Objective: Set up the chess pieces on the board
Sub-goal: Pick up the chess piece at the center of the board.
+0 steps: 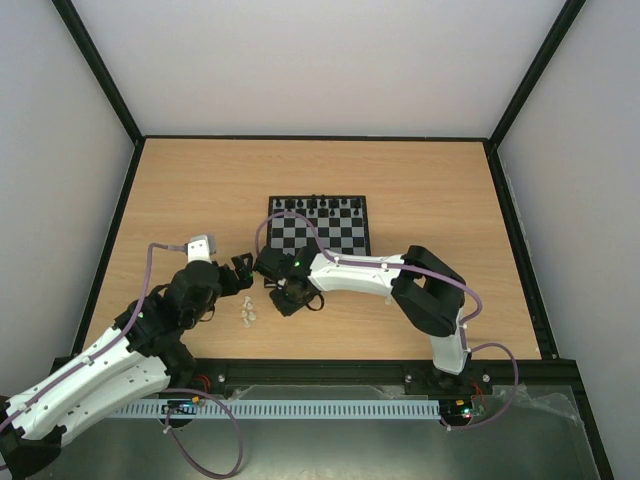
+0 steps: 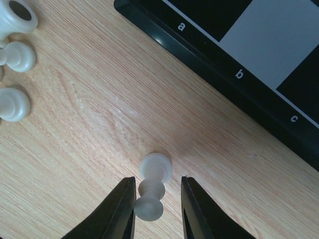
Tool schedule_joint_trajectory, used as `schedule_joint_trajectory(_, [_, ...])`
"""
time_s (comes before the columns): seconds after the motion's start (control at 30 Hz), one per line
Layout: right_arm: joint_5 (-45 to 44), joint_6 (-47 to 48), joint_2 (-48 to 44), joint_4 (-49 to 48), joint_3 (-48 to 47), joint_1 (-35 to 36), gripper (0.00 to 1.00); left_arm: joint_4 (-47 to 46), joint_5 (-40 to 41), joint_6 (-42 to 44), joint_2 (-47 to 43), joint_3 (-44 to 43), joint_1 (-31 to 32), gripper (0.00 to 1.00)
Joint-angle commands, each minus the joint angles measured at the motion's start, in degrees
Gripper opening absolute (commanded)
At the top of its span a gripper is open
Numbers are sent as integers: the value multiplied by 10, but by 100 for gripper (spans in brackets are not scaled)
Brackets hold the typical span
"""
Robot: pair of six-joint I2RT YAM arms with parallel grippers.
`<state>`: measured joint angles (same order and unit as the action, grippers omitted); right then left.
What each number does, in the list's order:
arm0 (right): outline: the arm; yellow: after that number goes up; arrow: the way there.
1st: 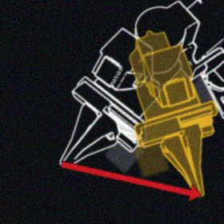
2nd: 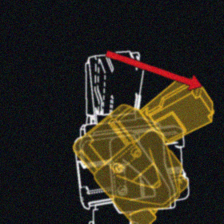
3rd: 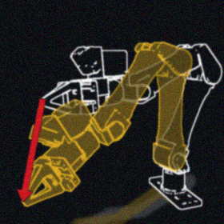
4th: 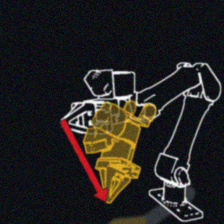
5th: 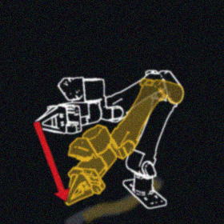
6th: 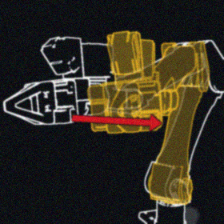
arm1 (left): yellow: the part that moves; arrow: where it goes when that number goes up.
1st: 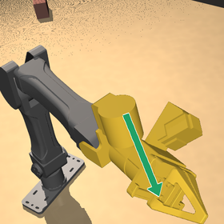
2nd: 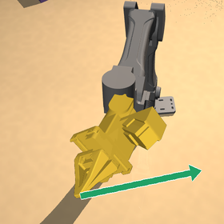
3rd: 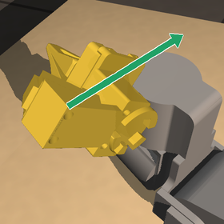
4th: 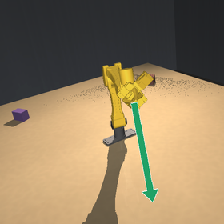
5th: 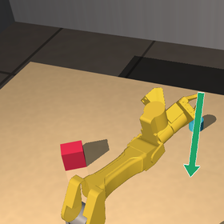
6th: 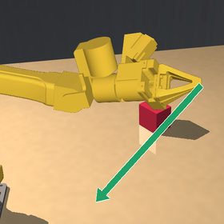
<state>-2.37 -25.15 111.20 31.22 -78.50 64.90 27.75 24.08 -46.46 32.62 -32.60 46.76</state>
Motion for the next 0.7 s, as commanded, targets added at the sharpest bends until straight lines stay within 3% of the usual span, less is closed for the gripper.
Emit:
schedule_joint_trajectory(0.0, [-11, -6, 14, 18, -21, 4, 22, 5, 6, -1, -3, -9, 3, 99])
schedule_joint_trajectory(0.2, [-37, -5, 8, 31, -27, 3, 9, 4, 5, 0, 1, -9, 2, 100])
schedule_joint_trajectory(0.67, [-78, 23, -61, 72, -35, -89, 9, -1, 4, 3, 12, -8, 2, 100])
